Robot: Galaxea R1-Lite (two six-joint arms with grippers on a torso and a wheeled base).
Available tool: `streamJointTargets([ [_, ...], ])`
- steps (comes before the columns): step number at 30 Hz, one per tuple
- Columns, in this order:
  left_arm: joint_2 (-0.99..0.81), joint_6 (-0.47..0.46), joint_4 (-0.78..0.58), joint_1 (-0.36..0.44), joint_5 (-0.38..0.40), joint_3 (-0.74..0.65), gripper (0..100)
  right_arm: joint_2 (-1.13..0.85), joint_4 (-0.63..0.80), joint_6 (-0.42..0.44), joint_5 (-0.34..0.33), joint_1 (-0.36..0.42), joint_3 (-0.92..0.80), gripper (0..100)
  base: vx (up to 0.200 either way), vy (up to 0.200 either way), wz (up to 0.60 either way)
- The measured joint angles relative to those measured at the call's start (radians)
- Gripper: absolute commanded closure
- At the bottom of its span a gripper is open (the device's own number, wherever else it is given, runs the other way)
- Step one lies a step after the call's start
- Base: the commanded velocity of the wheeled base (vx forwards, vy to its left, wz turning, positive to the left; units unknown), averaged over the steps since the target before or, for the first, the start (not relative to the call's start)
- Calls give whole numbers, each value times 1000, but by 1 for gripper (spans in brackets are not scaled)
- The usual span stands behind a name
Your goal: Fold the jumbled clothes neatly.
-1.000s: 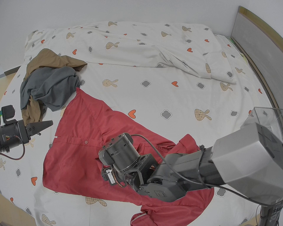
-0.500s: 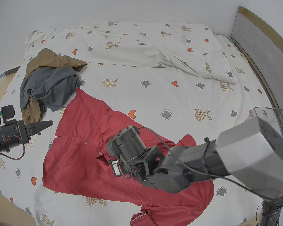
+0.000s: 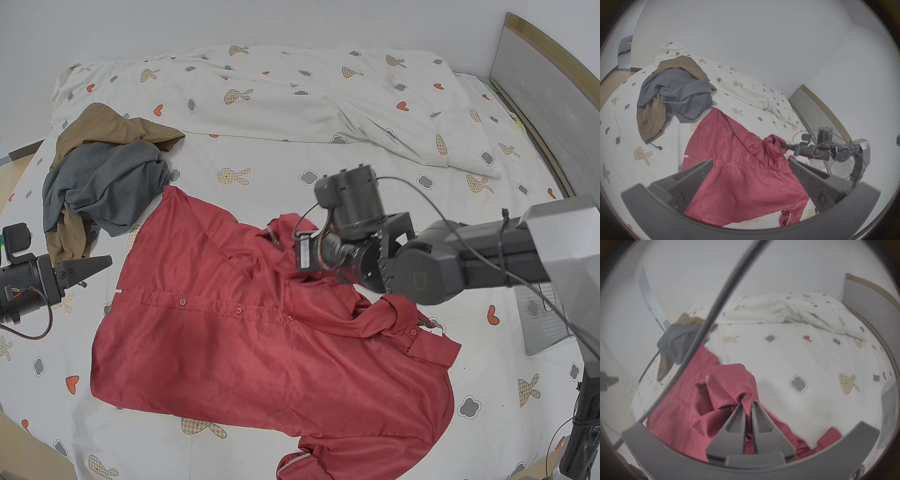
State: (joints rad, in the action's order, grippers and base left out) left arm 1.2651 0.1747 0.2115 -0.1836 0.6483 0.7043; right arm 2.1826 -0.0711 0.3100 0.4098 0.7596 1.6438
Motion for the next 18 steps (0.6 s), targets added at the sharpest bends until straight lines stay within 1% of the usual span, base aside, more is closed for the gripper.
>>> streamJointTargets([
  [6, 0, 0, 0, 0, 0, -1, 0, -33, 1, -41, 0, -93, 46, 100, 0, 0, 0],
  [11, 0, 0, 0, 0, 0, -1, 0, -37, 2, -86, 0, -126, 84, 100, 0, 0, 0],
  [18, 1, 0, 0, 0, 0, -3, 0, -22, 1, -119, -1, -150, 139, 100, 0, 0, 0],
])
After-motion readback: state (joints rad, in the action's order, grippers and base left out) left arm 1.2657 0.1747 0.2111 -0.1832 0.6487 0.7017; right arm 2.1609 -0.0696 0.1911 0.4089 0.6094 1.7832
